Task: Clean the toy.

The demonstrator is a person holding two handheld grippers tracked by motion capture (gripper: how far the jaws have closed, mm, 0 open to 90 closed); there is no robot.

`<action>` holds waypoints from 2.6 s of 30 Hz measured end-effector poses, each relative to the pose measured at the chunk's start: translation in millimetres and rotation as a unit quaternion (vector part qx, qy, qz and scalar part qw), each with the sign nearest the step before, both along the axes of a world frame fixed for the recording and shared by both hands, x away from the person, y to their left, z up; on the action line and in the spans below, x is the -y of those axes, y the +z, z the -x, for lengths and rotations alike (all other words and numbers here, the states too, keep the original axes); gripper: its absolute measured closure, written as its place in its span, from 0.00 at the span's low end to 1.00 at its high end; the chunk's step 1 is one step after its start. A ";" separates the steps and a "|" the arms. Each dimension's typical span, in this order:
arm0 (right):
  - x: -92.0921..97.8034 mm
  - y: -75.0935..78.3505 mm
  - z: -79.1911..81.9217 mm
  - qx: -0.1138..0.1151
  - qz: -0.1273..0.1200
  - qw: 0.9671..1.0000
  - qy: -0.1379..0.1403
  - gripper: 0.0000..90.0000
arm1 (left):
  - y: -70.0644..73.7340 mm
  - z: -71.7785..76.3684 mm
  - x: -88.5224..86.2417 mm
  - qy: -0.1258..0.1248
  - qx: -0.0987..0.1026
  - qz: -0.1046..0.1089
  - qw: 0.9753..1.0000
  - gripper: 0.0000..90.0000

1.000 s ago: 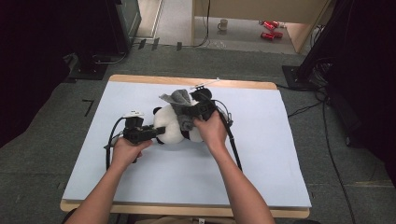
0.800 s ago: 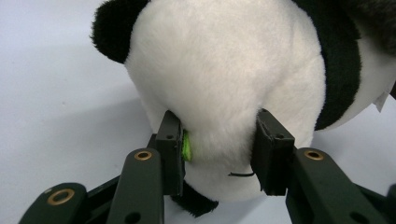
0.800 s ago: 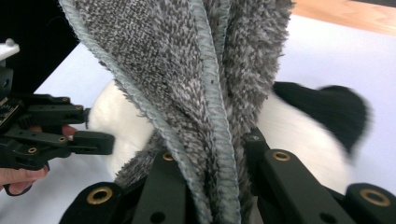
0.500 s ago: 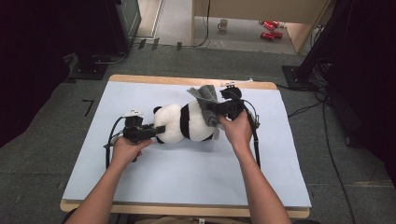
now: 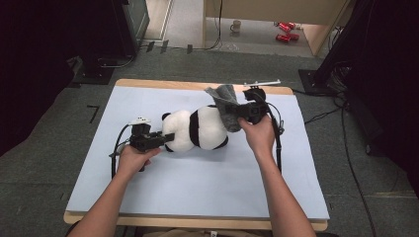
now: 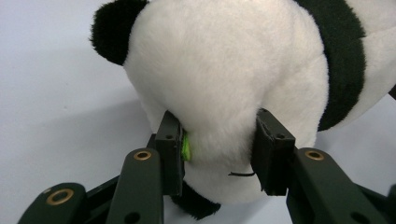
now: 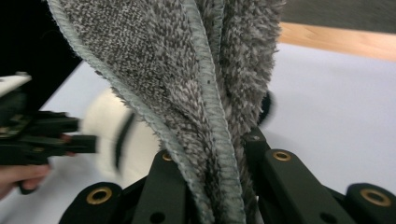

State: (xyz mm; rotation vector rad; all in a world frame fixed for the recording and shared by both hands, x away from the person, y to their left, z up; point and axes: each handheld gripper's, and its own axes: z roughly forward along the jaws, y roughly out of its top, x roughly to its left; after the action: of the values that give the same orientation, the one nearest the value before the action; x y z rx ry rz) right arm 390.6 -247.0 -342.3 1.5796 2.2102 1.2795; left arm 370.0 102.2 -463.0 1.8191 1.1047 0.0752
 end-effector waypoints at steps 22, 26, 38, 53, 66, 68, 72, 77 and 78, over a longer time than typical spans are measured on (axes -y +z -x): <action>-155.2 -50.9 -18.4 -0.029 0.026 0.993 0.115 0.86 | 1.4 1.1 2.0 0.005 0.006 -0.007 1.000 0.65; -137.1 -45.8 -16.4 -0.024 0.049 0.993 0.105 0.86 | 1.7 -1.5 1.8 0.011 -0.005 -0.003 1.000 0.65; -50.0 -30.4 -9.4 -0.027 0.018 0.998 0.049 0.87 | 0.8 -6.9 0.3 0.010 -0.015 0.012 1.000 0.65; -3.5 -31.0 -5.3 -0.022 0.001 1.000 0.008 0.86 | 0.3 -7.2 -0.2 0.011 -0.015 0.016 1.000 0.65; 38.3 -38.4 0.8 -0.027 0.002 0.998 -0.051 0.87 | -1.7 -6.4 -2.1 0.005 -0.019 0.016 1.000 0.64; 42.7 -34.6 2.0 -0.023 -0.008 0.998 -0.053 0.87 | -2.4 -7.7 -2.6 0.005 -0.017 0.018 1.000 0.64; 40.9 -28.7 6.6 -0.009 -0.024 0.999 -0.044 0.86 | -2.6 -10.1 -2.3 0.007 -0.001 0.019 1.000 0.61; 16.5 -26.9 15.9 -0.003 -0.028 1.000 -0.005 0.86 | 0.7 -10.2 -2.9 0.010 0.011 0.017 1.000 0.51; 11.3 -27.5 18.7 -0.003 -0.031 1.000 0.000 0.86 | 1.5 -9.8 -3.0 0.009 0.018 0.015 1.000 0.49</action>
State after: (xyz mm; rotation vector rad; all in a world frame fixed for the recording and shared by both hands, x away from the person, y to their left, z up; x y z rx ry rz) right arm 371.9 -258.3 -369.9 1.6075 2.1941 1.3562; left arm 379.8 105.2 -461.6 1.7738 1.0924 0.1008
